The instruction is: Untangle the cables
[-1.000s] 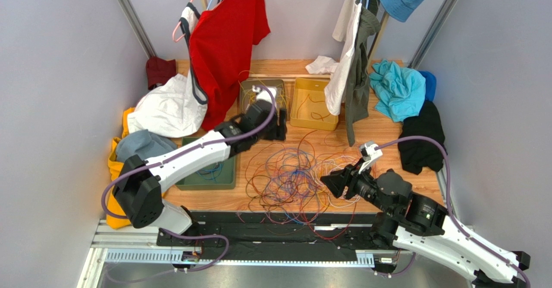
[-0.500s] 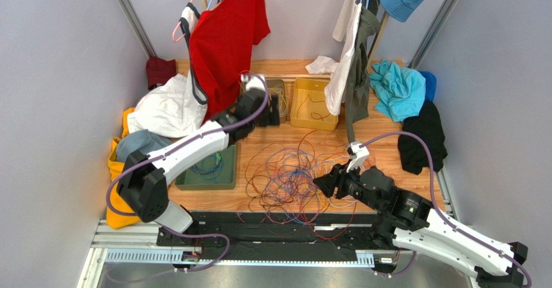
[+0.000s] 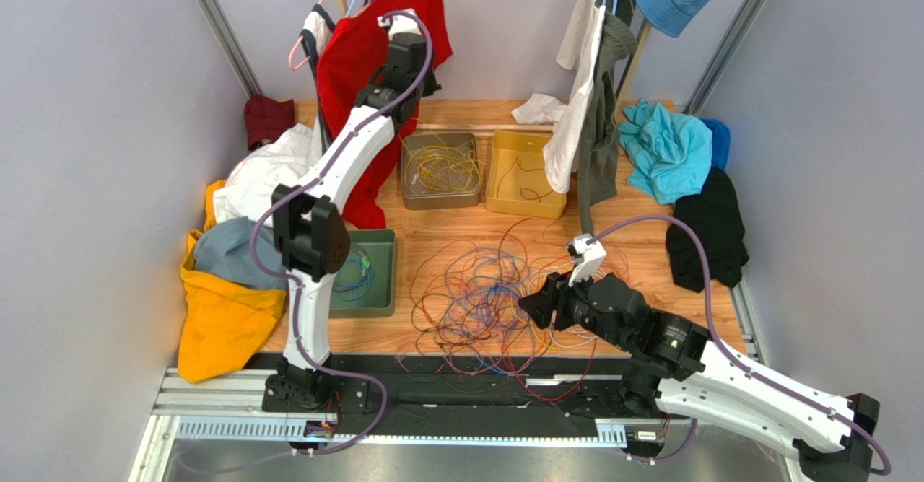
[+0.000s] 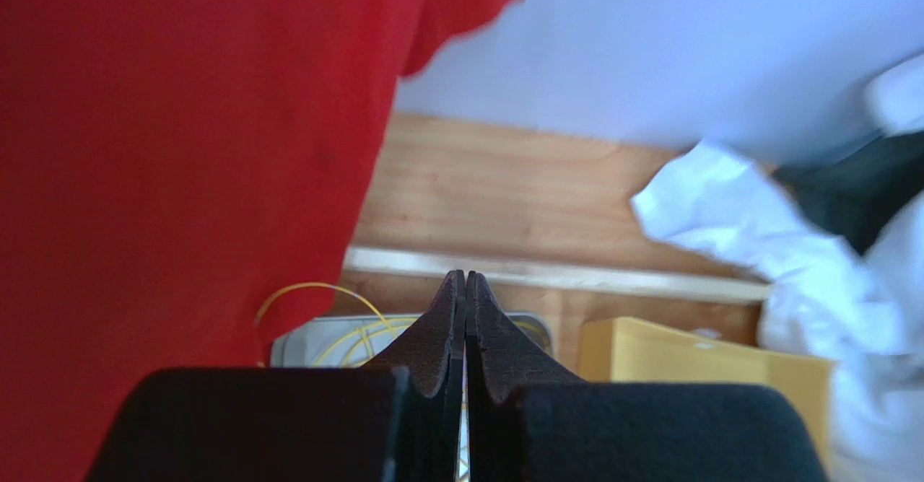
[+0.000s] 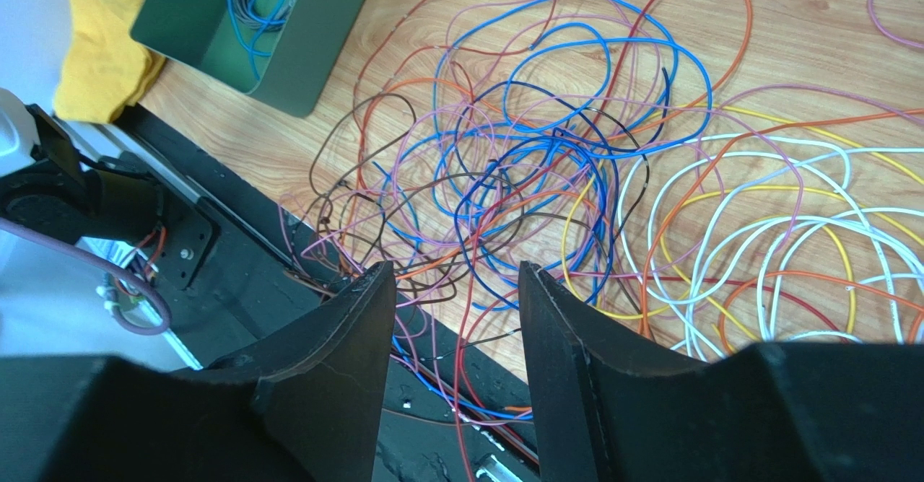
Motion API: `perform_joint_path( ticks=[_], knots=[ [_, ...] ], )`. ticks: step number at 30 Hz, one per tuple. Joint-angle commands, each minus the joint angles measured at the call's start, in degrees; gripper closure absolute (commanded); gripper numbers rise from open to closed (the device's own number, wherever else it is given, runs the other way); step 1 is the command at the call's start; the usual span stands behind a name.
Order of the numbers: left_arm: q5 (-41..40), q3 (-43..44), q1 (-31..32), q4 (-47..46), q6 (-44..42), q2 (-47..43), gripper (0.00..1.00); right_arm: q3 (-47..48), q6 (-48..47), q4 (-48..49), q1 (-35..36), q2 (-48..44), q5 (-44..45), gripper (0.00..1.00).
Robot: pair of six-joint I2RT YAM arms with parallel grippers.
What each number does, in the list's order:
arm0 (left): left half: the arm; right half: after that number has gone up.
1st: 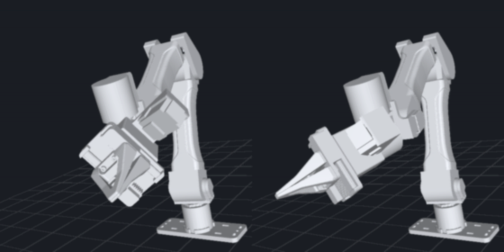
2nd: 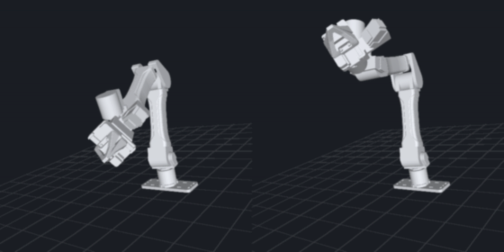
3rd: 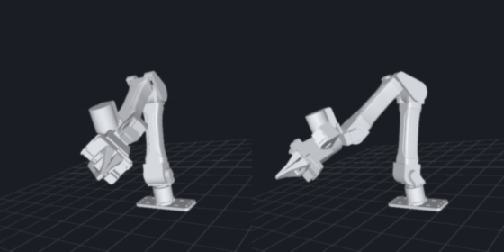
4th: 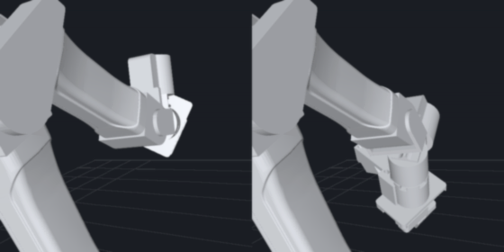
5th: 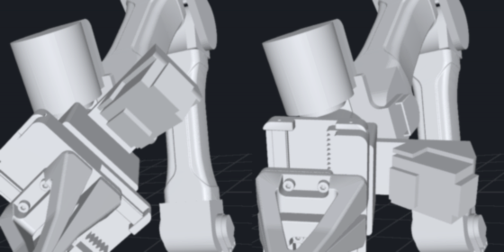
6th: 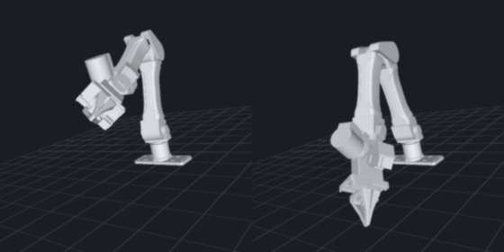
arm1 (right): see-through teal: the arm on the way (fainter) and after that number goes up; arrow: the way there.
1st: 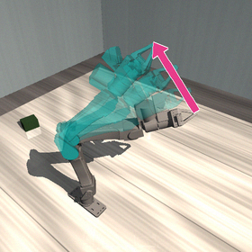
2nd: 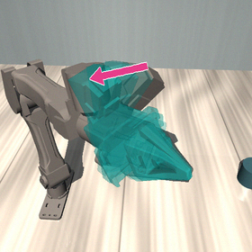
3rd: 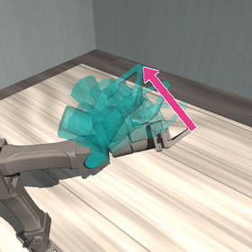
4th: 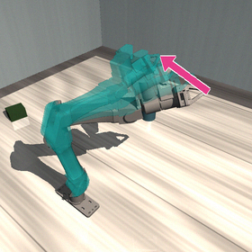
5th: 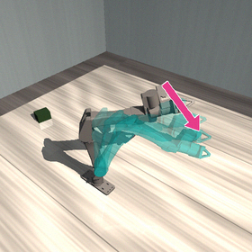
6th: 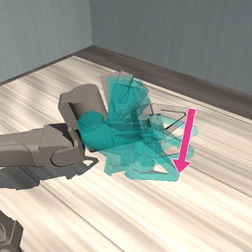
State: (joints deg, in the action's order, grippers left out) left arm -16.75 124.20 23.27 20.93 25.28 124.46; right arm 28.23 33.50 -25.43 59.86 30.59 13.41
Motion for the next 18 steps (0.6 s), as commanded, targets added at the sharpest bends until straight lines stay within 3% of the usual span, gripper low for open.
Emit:
perform_joint_path(
  ticks=[1,11,14,18],
  knots=[
    [2.6,4.9,0.4,1.8,-2.2,6.7,1.00,3.3,-1.9,3.5,0.2,0.4,0.0,0.51],
    [5.4,15.3,-1.8,1.4,-1.2,18.9,1.00,2.6,-1.9,4.6,0.2,0.4,-0.7,0.51],
    [5.8,13.1,-1.9,1.7,0.0,19.2,1.00,1.9,-2.6,5.4,0.1,1.0,0.2,0.51],
    [7.0,3.3,-1.9,-0.7,2.4,16.0,1.00,0.9,-2.4,6.6,0.2,1.7,-0.1,0.51]
  ],
)
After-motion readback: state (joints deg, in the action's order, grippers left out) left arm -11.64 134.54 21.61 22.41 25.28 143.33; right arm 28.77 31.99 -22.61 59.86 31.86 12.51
